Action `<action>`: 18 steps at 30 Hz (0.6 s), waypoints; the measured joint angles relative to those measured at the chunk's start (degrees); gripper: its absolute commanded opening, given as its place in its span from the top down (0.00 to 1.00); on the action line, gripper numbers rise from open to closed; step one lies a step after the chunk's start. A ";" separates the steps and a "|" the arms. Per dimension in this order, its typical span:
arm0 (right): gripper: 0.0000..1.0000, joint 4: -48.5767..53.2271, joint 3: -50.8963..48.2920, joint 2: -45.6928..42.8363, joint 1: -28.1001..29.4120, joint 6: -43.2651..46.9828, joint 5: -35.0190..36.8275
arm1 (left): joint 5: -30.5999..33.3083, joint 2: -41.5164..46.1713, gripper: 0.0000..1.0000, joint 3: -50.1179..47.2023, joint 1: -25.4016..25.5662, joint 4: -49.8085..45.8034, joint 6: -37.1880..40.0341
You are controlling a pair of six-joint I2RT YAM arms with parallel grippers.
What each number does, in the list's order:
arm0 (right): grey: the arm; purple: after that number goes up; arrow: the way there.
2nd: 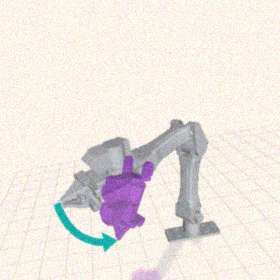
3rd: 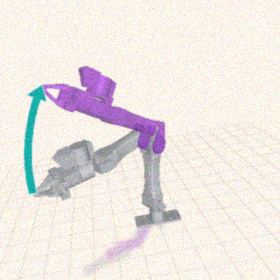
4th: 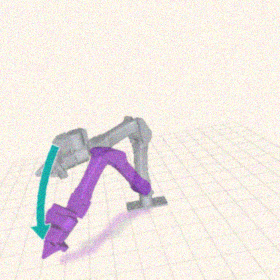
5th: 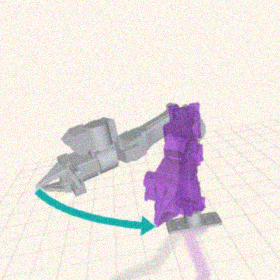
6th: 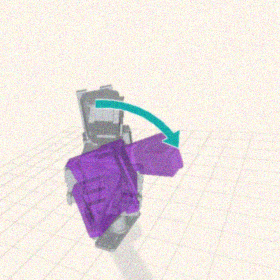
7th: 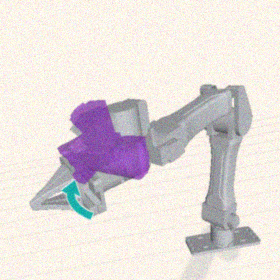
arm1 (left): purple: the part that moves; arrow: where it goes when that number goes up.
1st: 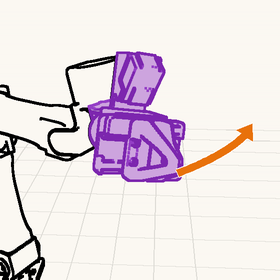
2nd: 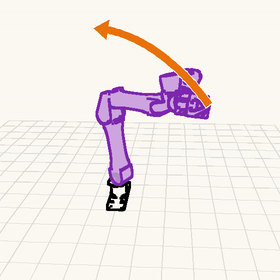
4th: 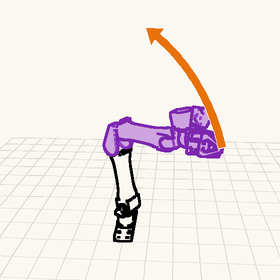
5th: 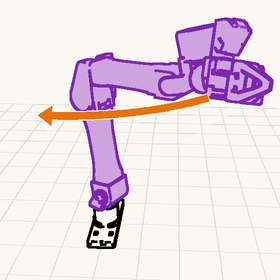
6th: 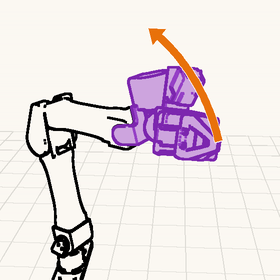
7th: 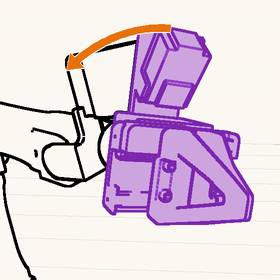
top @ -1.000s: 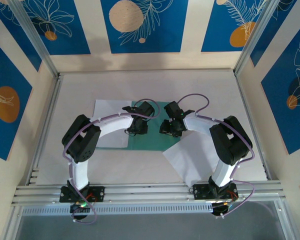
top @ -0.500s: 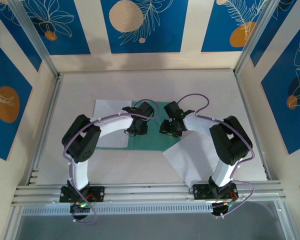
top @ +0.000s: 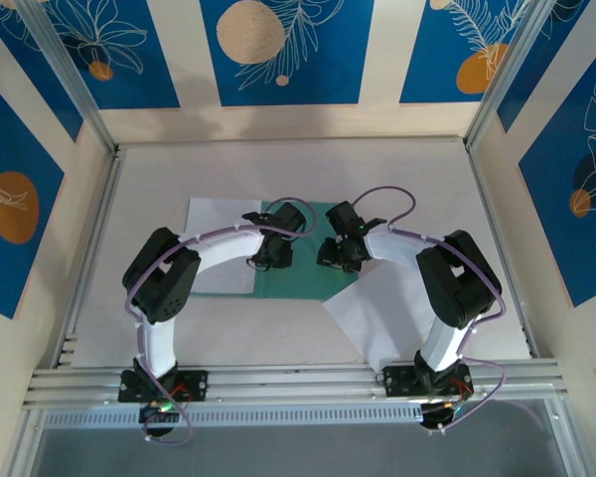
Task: Put the files into the folder
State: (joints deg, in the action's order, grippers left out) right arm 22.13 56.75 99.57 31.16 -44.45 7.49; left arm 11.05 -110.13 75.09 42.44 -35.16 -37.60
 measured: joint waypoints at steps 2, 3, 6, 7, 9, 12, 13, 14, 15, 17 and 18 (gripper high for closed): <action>0.55 0.00 0.00 0.00 0.00 0.00 0.00 | -0.02 0.00 0.77 0.00 -0.04 0.00 0.00; 0.55 0.00 0.00 0.00 0.00 0.00 0.00 | -0.02 0.00 0.77 0.00 -0.07 0.00 0.00; 0.55 0.00 0.00 0.00 0.00 0.00 0.00 | -0.04 0.00 0.79 0.00 -0.17 0.00 0.04; 0.55 0.00 0.00 0.00 0.00 0.00 0.00 | -0.04 0.00 0.79 0.00 -0.22 0.00 0.04; 0.55 0.00 0.00 0.00 0.00 0.00 0.00 | -0.04 0.00 0.80 0.00 -0.31 0.00 0.07; 0.55 0.02 0.00 0.00 0.00 0.00 0.00 | -0.04 0.00 0.81 0.00 -0.33 0.02 0.15; 0.55 0.02 0.00 0.00 0.00 0.00 0.00 | -0.04 0.00 0.82 0.00 -0.33 0.04 0.17; 0.55 0.02 0.00 0.00 0.00 0.00 0.00 | -0.04 0.00 0.82 0.00 -0.35 0.07 0.20; 0.55 0.02 0.00 0.00 0.00 0.00 0.00 | -0.04 0.00 0.83 0.00 -0.35 0.13 0.20; 0.55 0.02 0.00 0.00 0.00 0.00 0.00 | -0.04 0.00 0.84 0.00 -0.39 0.22 0.20; 0.55 0.02 0.00 0.00 0.00 0.00 0.00 | -0.07 0.00 0.84 0.00 -0.42 0.22 0.20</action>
State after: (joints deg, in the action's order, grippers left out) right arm 22.15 56.75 99.57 31.16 -44.45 7.49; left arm 10.98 -110.13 75.09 42.02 -34.94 -37.41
